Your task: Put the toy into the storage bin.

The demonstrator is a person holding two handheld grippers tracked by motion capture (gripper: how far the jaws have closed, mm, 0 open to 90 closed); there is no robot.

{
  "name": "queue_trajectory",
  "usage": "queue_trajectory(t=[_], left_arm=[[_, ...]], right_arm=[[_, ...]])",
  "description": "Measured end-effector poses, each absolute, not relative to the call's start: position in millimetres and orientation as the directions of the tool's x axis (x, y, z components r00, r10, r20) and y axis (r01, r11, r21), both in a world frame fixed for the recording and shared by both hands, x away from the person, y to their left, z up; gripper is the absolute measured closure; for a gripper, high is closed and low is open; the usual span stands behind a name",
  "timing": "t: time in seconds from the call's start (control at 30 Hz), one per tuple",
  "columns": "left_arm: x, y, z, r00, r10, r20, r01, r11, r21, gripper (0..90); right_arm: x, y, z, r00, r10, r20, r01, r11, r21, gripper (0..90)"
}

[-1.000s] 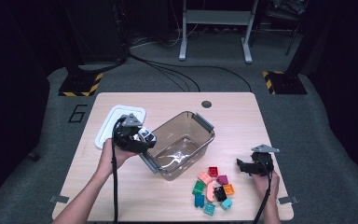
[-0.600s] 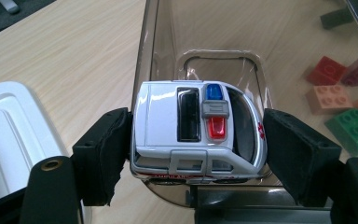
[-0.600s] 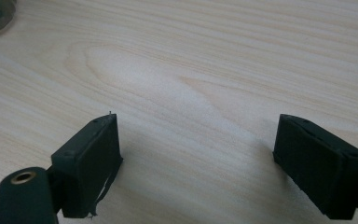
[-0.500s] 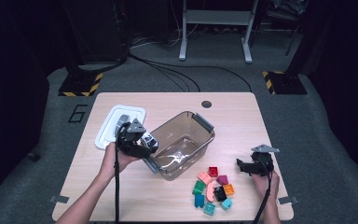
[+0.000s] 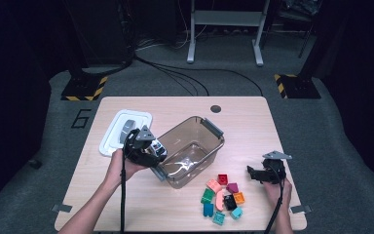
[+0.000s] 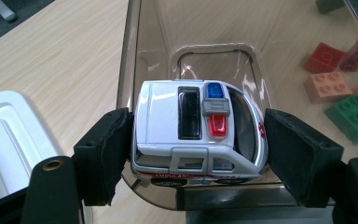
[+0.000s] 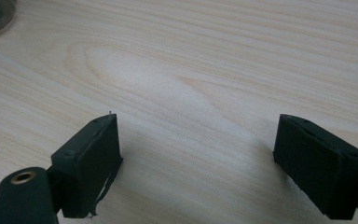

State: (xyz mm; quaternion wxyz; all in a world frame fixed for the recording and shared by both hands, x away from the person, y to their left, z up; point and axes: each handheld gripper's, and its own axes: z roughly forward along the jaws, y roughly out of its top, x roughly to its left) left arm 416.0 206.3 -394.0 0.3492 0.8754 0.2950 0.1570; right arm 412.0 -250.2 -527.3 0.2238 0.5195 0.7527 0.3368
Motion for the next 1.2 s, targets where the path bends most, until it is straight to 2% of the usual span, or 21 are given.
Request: queue_trajectory(t=[0.1,0.13,0.33,0.53,0.73,1.2], left_arm=[[415.2,207.2,-393.5,0.776,0.629,0.054,0.417,-0.575,0.704,25.6],[415.1,207.8,-393.6,0.778,0.626,0.05,0.413,-0.57,0.71,28.3],[412.8,213.3,-390.0,0.765,0.643,0.044,0.415,-0.544,0.729,23.9],[403.1,227.2,-384.0,0.747,0.663,0.039,0.408,-0.505,0.761,15.8],[392.3,249.1,-384.2,0.719,0.693,0.045,0.412,-0.478,0.776,14.1],[374.2,311.6,-423.4,0.573,0.819,0.011,0.49,-0.353,0.797,11.2]], right_arm=[[412.0,-250.2,-527.3,-0.36,0.933,0.013,0.631,0.233,0.74,13.7],[412.0,-250.2,-527.3,-0.36,0.933,0.013,0.631,0.233,0.74,13.7],[412.0,-250.2,-527.3,-0.36,0.933,0.013,0.631,0.233,0.74,13.9],[412.0,-250.2,-527.3,-0.36,0.933,0.013,0.631,0.233,0.74,13.9],[412.0,-250.2,-527.3,-0.36,0.933,0.013,0.631,0.233,0.74,13.8],[411.8,-250.0,-527.3,-0.361,0.933,0.01,0.631,0.236,0.739,13.8]])
